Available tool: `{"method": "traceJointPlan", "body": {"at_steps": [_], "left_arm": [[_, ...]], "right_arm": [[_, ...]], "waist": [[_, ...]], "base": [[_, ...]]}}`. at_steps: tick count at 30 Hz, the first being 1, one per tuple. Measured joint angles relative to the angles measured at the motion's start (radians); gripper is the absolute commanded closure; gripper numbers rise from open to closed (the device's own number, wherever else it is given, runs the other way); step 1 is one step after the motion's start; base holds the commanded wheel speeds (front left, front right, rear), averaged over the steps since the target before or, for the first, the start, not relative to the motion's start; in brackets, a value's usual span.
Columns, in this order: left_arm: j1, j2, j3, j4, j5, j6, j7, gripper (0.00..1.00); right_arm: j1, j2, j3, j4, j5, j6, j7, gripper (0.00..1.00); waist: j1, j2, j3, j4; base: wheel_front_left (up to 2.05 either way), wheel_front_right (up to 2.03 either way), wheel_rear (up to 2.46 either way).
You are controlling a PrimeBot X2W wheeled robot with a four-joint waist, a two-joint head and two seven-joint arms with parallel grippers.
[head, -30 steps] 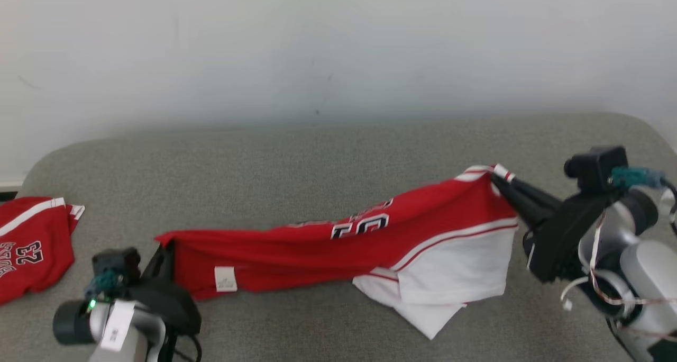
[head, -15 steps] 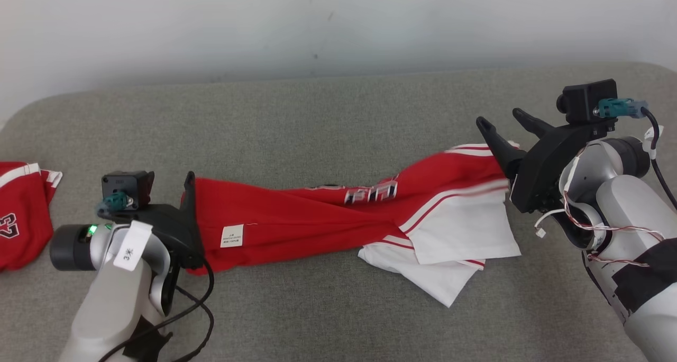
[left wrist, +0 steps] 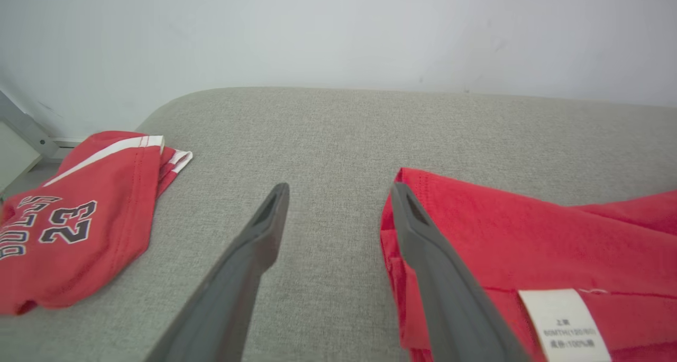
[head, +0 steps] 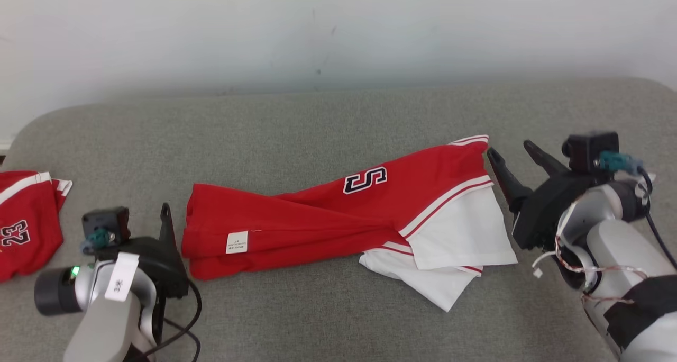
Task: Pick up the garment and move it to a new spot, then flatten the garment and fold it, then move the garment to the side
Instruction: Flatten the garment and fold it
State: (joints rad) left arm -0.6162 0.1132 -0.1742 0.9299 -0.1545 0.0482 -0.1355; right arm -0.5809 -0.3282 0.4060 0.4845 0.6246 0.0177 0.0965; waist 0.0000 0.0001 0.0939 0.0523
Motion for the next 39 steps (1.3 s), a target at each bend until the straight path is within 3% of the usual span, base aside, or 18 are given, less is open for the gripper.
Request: {"method": "traceJointPlan", "body": {"at_steps": [7,12,17,28,33,39], "left_arm": [[0.096,0.013,0.029,-0.007,-0.015,0.014,-0.070,0.00],[0.196,0.009,0.076,-0.059,-0.075,0.013,-0.103,0.00],[0.329,-0.007,0.084,-0.154,-0.102,-0.014,-0.113,0.00],[0.515,0.002,0.034,-0.390,-0.066,-0.068,-0.115,0.00],[0.493,0.025,0.023,-0.386,-0.066,-0.103,-0.114,0.00],[0.401,0.051,0.031,-0.310,-0.081,-0.120,-0.022,0.00]], "right_arm": [[0.118,0.004,-0.028,-0.041,-0.033,-0.067,-0.135,0.00],[0.241,0.042,-0.073,-0.129,-0.035,-0.115,-0.252,0.00],[0.366,0.085,-0.086,-0.207,-0.038,-0.130,-0.335,0.00],[0.638,0.133,-0.171,-0.304,-0.071,-0.142,-0.344,0.00],[0.651,0.156,-0.169,-0.356,-0.100,-0.142,-0.344,0.00],[0.655,0.157,-0.146,-0.406,-0.154,-0.142,-0.345,0.00]], "waist": [[-0.0001,0.0000,-0.064,-0.002],[-0.0001,0.0000,-0.115,-0.009],[-0.0002,-0.0002,-0.161,-0.022],[-0.0003,-0.0003,-0.217,-0.066],[-0.0002,-0.0002,-0.208,-0.084],[-0.0001,-0.0002,-0.185,-0.122]], "base": [[0.00,0.00,0.00],[0.00,0.00,0.00],[0.00,0.00,0.00],[0.00,0.00,0.00],[0.00,0.00,0.00],[0.00,0.00,0.00]]}}
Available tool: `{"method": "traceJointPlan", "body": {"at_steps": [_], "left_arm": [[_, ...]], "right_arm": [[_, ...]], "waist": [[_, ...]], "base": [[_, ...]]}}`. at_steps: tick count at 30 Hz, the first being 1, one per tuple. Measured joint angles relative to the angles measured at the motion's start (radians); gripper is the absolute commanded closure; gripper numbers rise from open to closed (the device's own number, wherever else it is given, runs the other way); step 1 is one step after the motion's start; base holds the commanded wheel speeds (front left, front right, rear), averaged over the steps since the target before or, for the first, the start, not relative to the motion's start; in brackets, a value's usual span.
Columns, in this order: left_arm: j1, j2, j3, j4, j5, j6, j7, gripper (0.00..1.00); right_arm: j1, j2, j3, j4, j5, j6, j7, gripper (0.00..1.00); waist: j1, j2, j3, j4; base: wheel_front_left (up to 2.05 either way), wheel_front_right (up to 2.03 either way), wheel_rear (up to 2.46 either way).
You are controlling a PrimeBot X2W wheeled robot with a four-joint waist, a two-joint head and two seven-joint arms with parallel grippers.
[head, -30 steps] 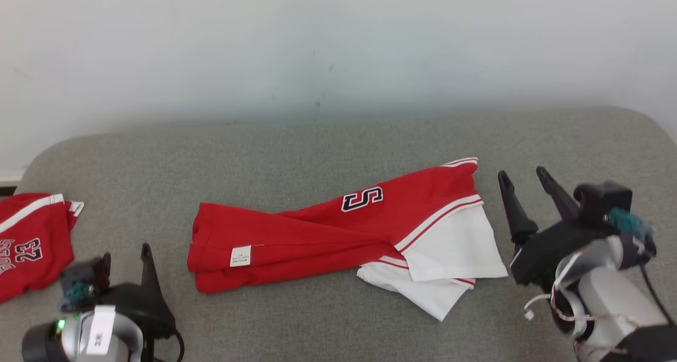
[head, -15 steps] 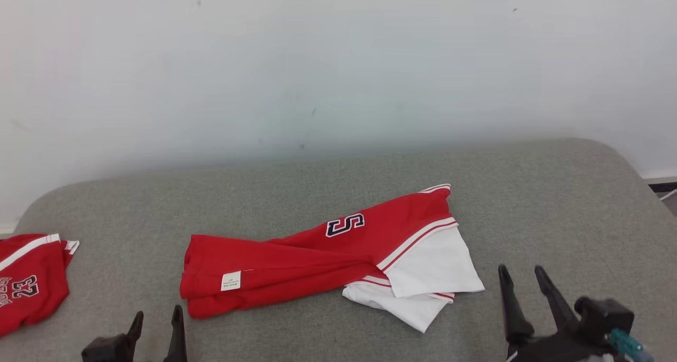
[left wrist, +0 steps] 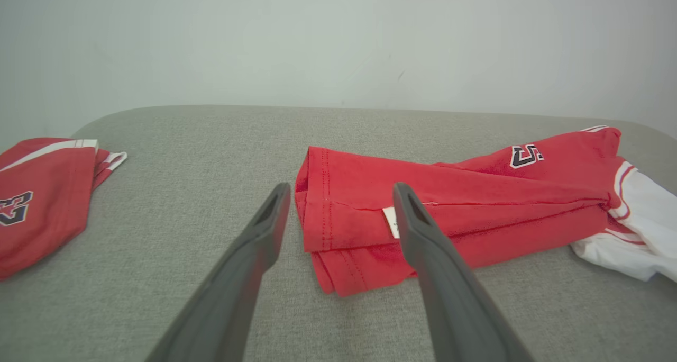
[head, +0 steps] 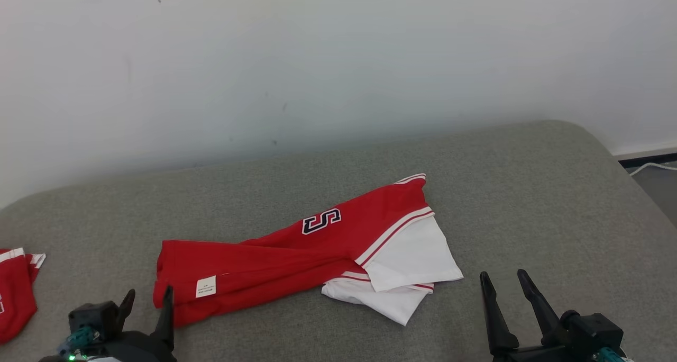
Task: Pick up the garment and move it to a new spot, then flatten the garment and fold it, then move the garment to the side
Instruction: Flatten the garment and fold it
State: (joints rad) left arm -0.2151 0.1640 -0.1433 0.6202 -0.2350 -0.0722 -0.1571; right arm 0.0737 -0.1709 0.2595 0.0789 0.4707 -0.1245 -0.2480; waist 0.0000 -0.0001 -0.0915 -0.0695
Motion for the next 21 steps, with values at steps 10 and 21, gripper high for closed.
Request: {"method": "traceJointPlan", "body": {"at_steps": [10,21], "left_arm": [[-0.154,0.042,0.062,0.126,-0.052,0.020,0.229,0.00],[-0.294,0.087,0.066,0.213,-0.047,0.073,0.443,0.00]], "right_arm": [[0.014,-0.011,-0.006,-0.094,-0.041,0.000,0.000,0.00],[-0.030,-0.008,-0.030,-0.142,-0.051,0.000,0.000,0.00]], "waist": [[0.0000,0.0001,0.077,-0.077],[0.0002,0.0002,0.199,-0.129]], "base": [[0.00,0.00,0.00],[0.00,0.00,0.00]]}}
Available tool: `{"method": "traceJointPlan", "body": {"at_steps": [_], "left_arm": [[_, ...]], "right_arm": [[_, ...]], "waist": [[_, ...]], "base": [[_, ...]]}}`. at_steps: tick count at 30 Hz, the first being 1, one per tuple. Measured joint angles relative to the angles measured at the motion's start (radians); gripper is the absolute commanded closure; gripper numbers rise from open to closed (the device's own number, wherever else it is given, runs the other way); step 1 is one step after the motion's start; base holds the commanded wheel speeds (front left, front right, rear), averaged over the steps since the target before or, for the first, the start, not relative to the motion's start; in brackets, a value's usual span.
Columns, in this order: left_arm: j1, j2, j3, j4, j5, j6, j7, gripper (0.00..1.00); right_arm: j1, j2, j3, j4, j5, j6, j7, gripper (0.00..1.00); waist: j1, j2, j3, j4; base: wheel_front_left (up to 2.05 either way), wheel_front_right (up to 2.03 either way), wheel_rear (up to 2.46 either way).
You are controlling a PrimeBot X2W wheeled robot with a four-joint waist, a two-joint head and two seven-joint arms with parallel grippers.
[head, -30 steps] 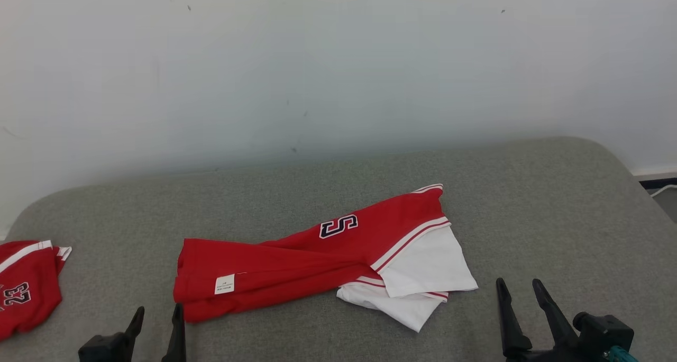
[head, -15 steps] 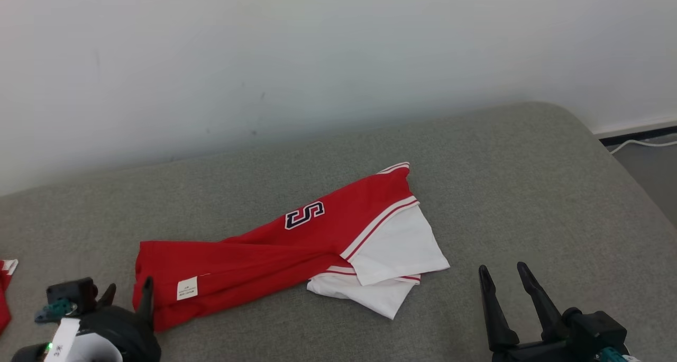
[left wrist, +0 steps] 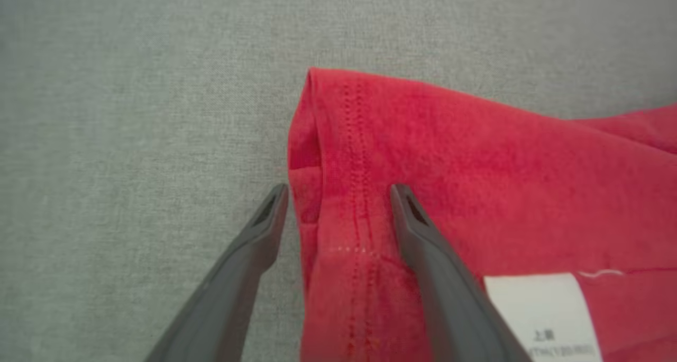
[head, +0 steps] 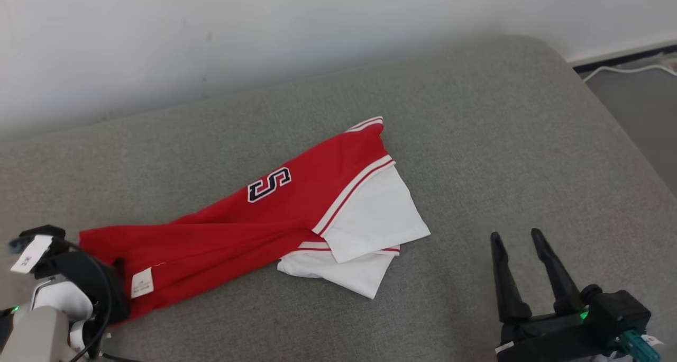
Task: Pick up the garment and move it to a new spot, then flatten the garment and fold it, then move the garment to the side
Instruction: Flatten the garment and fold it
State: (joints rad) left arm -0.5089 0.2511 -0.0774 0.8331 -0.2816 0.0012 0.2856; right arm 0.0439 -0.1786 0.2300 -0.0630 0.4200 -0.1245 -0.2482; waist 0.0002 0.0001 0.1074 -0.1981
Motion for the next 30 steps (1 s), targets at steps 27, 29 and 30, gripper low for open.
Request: {"method": "traceJointPlan", "body": {"at_steps": [27,29,30], "left_arm": [[0.041,-0.028,-0.064,-0.159,0.035,0.042,0.147,0.00],[0.051,-0.028,-0.065,-0.169,0.035,0.042,0.164,0.00],[0.056,-0.027,-0.065,-0.170,0.035,0.042,0.170,0.00]], "right_arm": [[0.012,0.035,-0.024,0.025,-0.022,0.000,0.003,0.00],[0.012,0.035,-0.024,0.025,-0.022,0.000,0.008,0.00],[0.012,0.034,-0.024,0.025,-0.022,0.000,0.011,0.00]], "waist": [[-0.0003,0.0000,-0.018,0.086],[-0.0003,0.0000,-0.019,0.086],[-0.0003,0.0000,-0.019,0.085]], "base": [[0.00,0.00,0.00],[0.00,0.00,0.00],[0.00,0.00,0.00]]}}
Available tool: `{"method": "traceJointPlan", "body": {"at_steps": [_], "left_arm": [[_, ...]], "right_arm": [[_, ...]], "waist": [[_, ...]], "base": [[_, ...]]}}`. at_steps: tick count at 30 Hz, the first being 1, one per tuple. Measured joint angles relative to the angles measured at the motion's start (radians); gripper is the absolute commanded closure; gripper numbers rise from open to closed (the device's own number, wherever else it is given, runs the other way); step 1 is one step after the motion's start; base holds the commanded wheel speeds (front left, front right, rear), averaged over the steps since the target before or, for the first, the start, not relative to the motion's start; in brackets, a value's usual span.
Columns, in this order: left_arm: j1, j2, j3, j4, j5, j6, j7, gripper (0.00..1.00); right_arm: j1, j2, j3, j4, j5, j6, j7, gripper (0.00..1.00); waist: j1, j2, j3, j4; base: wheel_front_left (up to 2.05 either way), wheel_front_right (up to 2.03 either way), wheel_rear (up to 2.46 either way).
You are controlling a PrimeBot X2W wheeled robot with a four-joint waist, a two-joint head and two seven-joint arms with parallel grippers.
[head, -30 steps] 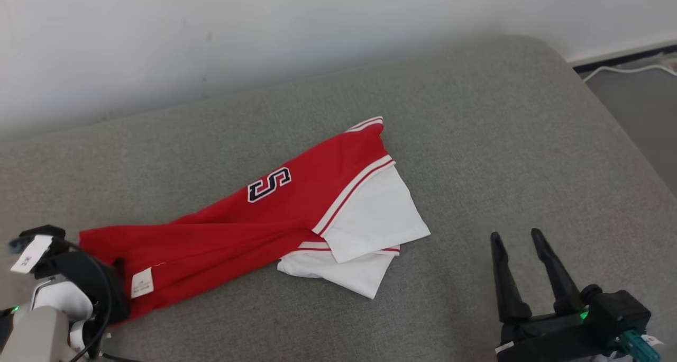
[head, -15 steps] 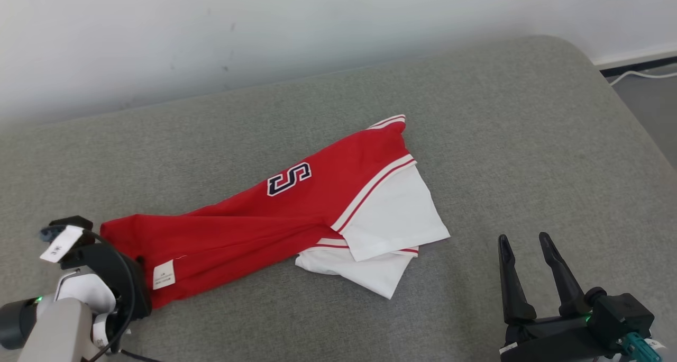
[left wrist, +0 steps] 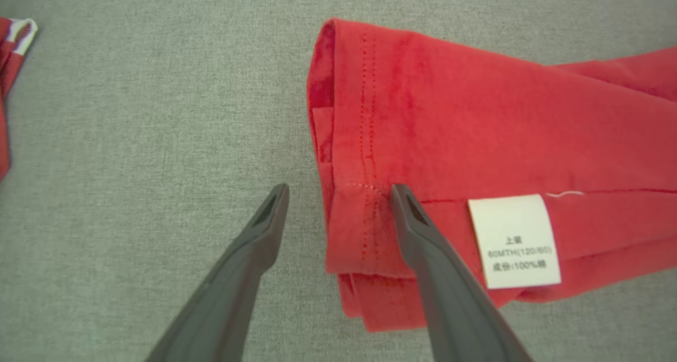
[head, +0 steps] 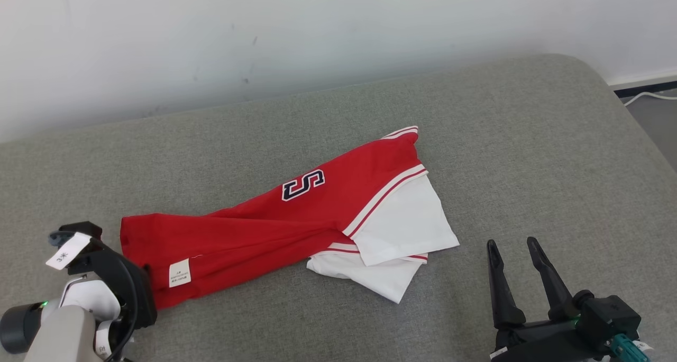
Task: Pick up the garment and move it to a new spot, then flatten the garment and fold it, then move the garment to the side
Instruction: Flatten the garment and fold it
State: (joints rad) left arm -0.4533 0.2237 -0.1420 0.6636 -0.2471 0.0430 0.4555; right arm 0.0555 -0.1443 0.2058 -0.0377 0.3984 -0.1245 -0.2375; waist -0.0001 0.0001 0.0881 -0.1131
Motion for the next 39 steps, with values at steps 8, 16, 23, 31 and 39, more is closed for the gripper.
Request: {"method": "traceJointPlan", "body": {"at_steps": [8,16,23,31,39], "left_arm": [[0.001,0.006,0.006,-0.024,-0.017,-0.001,0.049,0.14],[0.001,0.005,-0.004,-0.064,-0.017,-0.018,0.077,1.00],[0.001,0.005,-0.007,-0.108,-0.020,-0.027,0.082,1.00],[0.002,0.016,0.020,-0.178,-0.057,-0.043,0.099,1.00],[-0.002,0.007,0.004,-0.232,-0.069,-0.053,0.131,1.00]], "right_arm": [[-0.001,0.000,0.005,-0.005,-0.005,0.000,0.009,0.00],[-0.002,-0.001,0.001,-0.006,-0.005,0.000,0.010,0.00],[-0.002,-0.005,0.009,0.004,-0.006,0.001,0.028,0.00],[-0.143,-0.104,0.080,0.140,-0.038,0.084,0.230,0.00],[-0.281,-0.106,0.054,0.293,0.049,0.126,0.380,0.00]], "waist": [[0.0000,0.0000,0.006,-0.013],[0.0000,0.0001,0.015,-0.023],[0.0000,-0.0001,0.009,-0.010],[0.0001,0.0000,0.013,0.010],[0.0001,0.0000,0.044,0.032]], "base": [[0.00,0.00,0.00],[0.00,0.00,0.00],[0.00,0.00,0.00],[0.00,0.00,0.00],[0.00,0.00,0.00]]}}
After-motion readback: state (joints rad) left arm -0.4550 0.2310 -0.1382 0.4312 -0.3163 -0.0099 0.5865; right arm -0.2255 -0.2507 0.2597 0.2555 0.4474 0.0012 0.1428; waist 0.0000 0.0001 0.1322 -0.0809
